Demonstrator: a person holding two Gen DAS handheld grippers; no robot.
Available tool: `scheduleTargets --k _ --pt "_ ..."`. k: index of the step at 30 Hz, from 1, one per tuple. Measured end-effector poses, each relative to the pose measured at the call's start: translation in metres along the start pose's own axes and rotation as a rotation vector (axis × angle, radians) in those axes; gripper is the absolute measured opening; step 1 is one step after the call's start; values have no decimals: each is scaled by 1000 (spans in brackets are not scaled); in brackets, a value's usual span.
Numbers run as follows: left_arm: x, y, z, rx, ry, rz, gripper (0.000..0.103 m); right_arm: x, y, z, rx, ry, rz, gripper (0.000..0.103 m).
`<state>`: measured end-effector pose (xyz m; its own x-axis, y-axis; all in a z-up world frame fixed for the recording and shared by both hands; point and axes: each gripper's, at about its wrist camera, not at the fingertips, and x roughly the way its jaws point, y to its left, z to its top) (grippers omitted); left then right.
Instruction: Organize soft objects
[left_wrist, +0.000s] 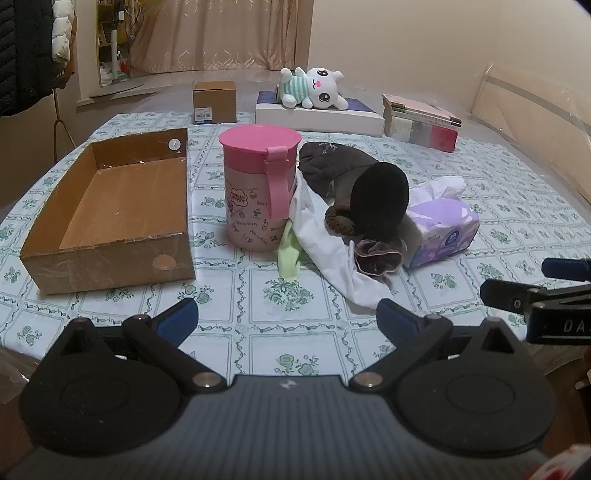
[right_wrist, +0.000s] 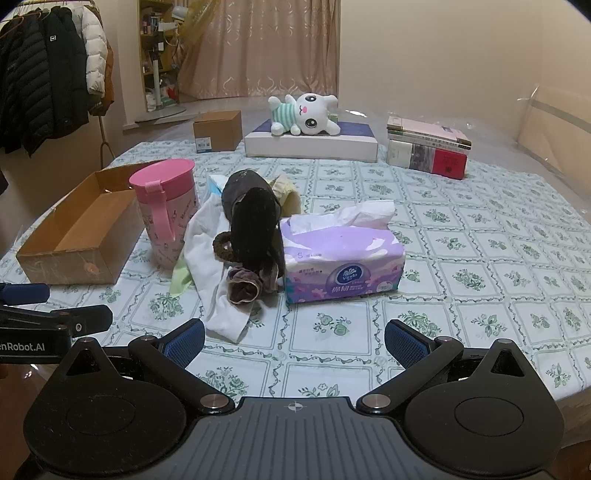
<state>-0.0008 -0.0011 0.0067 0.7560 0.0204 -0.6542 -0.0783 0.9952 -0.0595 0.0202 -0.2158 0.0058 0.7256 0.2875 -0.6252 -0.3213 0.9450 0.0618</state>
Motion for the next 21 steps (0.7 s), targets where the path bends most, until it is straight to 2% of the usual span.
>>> scheduleTargets --k 21 --pt "1 1 -5 -9 4 -1 102 0 -2 -2 4 1 0 103"
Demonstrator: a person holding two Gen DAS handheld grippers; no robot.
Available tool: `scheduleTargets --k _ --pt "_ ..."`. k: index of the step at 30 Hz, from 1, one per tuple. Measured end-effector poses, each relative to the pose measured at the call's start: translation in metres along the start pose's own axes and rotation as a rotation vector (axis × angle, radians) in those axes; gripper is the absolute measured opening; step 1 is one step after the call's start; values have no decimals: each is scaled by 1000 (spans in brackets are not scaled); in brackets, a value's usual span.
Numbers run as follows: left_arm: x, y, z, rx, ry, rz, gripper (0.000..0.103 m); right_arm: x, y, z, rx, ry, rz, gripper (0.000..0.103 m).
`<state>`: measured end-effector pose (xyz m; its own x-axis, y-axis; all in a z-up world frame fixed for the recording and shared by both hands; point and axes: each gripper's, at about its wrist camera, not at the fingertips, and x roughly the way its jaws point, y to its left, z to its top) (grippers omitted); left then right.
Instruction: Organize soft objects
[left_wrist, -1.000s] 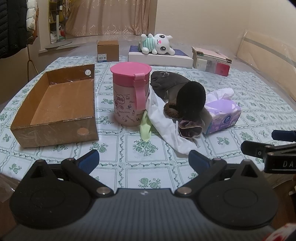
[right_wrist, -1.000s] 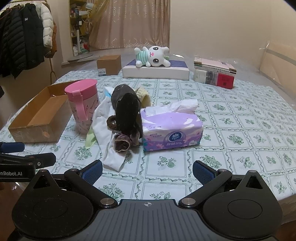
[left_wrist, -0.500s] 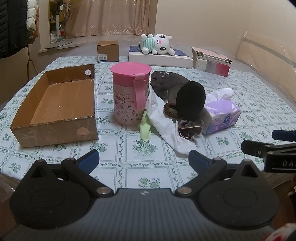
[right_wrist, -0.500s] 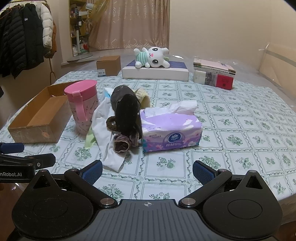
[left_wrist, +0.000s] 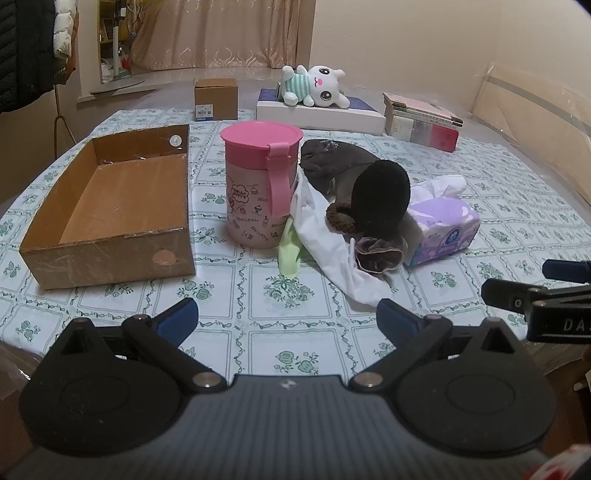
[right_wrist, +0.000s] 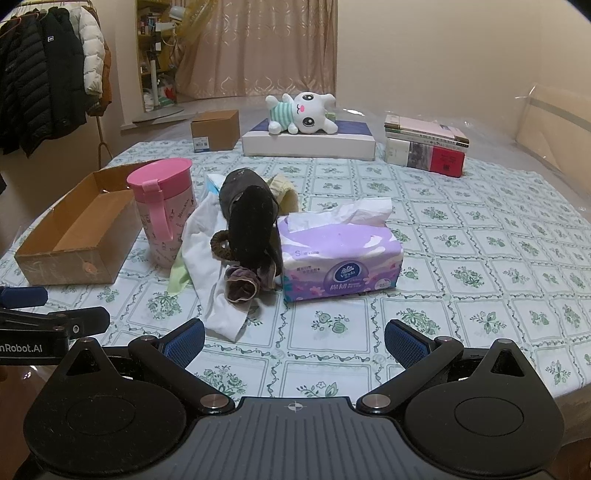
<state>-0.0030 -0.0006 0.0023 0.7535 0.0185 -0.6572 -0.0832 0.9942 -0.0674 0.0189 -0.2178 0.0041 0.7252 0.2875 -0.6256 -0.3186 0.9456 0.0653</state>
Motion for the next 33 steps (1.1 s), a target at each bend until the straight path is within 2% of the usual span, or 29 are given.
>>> scheduleTargets --k 20,33 --pt "9 3 -4 -3 14 -9 102 6 -4 -1 6 -3 4 103" --pt "42 -7 9 60 1 -77 95 30 -15 13 -8 -20 23 103"
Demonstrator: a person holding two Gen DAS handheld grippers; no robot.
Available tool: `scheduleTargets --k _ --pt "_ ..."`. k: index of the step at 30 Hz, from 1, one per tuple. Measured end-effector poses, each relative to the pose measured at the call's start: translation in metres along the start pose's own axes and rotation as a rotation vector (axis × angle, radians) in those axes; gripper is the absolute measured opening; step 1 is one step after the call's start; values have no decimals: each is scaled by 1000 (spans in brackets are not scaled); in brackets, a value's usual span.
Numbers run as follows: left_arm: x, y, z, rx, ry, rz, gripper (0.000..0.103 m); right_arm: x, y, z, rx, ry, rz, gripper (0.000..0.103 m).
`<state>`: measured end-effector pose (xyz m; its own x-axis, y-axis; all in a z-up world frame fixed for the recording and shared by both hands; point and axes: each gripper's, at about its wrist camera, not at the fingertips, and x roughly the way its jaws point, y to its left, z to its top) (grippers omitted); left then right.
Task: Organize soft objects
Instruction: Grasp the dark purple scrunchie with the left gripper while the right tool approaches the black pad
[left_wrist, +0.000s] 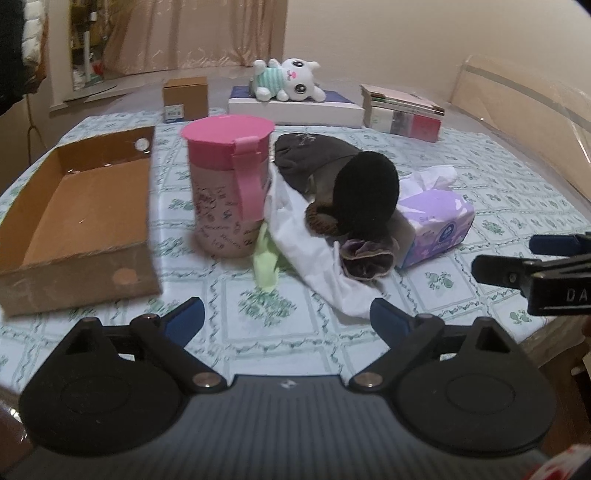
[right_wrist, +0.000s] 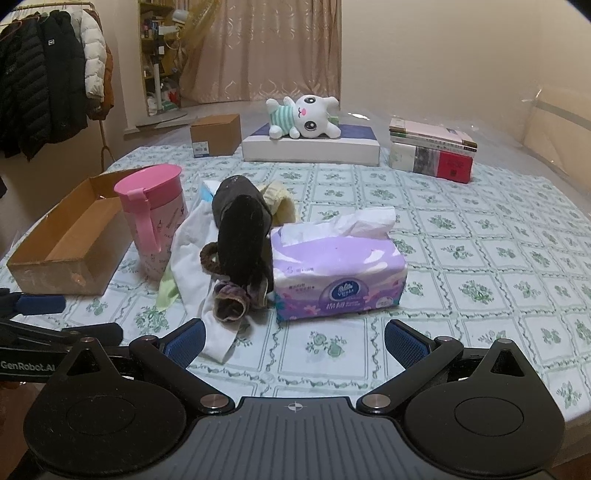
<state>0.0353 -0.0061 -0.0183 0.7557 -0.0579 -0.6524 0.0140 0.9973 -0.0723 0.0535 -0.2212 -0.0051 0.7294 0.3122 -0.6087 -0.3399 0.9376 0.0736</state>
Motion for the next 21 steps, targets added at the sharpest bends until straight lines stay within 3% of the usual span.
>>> scheduleTargets --k 15,21 --pt "61 -36 18 127 -24 -129 78 37 -22 22 -28 -20 33 102" --pt "85 -54 23 170 -38 -158 70 48 -31 24 -16 -9 32 94"
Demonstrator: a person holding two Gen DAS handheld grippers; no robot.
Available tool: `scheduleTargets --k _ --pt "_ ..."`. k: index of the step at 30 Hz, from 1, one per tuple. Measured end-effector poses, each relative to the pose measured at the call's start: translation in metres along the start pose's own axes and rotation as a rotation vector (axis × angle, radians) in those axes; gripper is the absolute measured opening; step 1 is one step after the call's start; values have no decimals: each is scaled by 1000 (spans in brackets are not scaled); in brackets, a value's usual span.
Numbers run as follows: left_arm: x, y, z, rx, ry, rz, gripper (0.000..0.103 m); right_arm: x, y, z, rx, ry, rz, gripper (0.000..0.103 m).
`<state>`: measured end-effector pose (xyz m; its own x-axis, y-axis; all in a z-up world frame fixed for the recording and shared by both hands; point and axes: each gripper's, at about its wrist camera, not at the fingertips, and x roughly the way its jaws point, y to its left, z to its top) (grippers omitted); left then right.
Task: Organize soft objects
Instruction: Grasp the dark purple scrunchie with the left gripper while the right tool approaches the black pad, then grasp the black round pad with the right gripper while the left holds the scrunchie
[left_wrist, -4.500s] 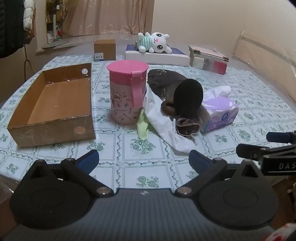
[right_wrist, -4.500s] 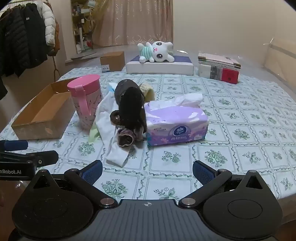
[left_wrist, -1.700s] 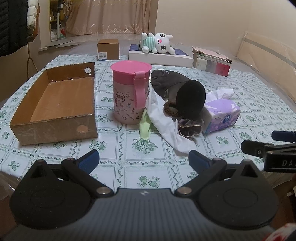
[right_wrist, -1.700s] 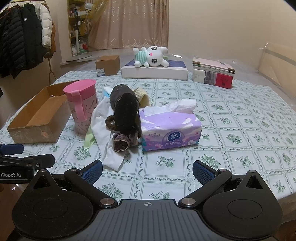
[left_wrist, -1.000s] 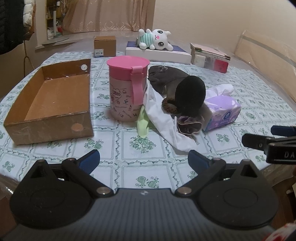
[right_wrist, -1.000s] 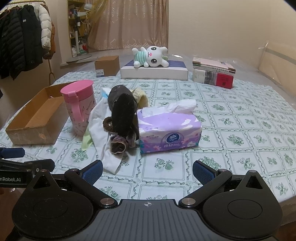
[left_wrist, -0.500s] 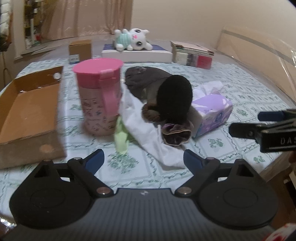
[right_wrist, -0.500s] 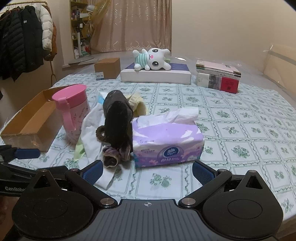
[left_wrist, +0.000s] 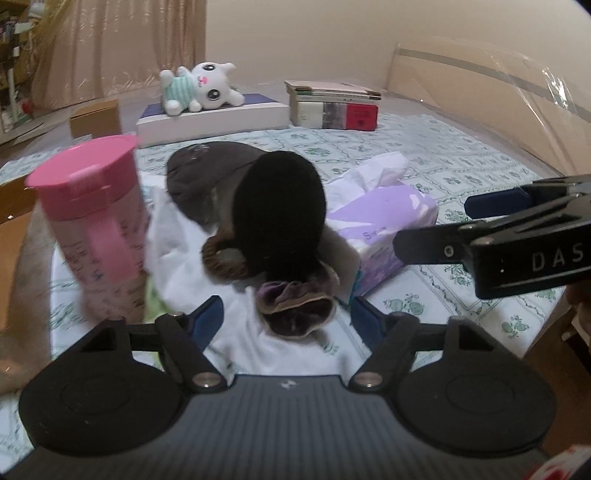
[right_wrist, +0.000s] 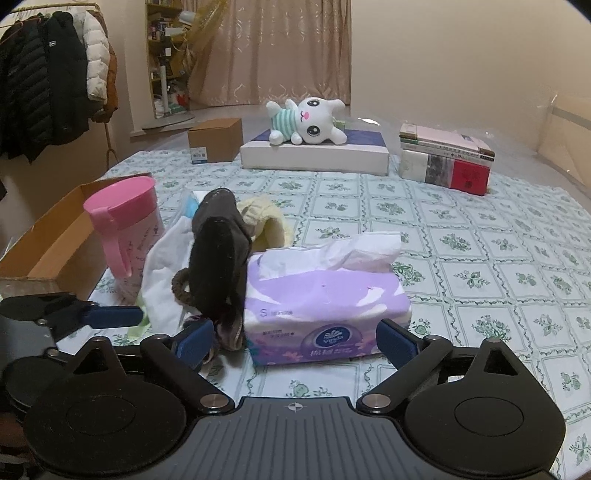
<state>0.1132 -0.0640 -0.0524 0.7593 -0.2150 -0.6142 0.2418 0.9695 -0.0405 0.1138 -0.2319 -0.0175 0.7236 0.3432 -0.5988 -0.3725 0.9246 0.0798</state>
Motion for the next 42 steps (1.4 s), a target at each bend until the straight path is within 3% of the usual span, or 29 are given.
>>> scheduleTargets --k 4,10,18,27,30,42 --pt "17 -8 4 41 9 -5 68 3 -7 0 9 2 -8 92" --pt "34 -15 8 85 17 11 55 6 -11 3 12 1 -15 92" --pt "31 -8 5 87 57 8 22 9 -1 7 -16 0 8 92" --pt "-14 26 3 24 56 -19 18 13 28 16 -74 -20 81 92" --pt "-27 38 2 11 53 -17 18 20 40 19 -94 -18 113 87" --pt "-55 85 -22 -48 70 39 18 52 87 3 -211 68 242 80"
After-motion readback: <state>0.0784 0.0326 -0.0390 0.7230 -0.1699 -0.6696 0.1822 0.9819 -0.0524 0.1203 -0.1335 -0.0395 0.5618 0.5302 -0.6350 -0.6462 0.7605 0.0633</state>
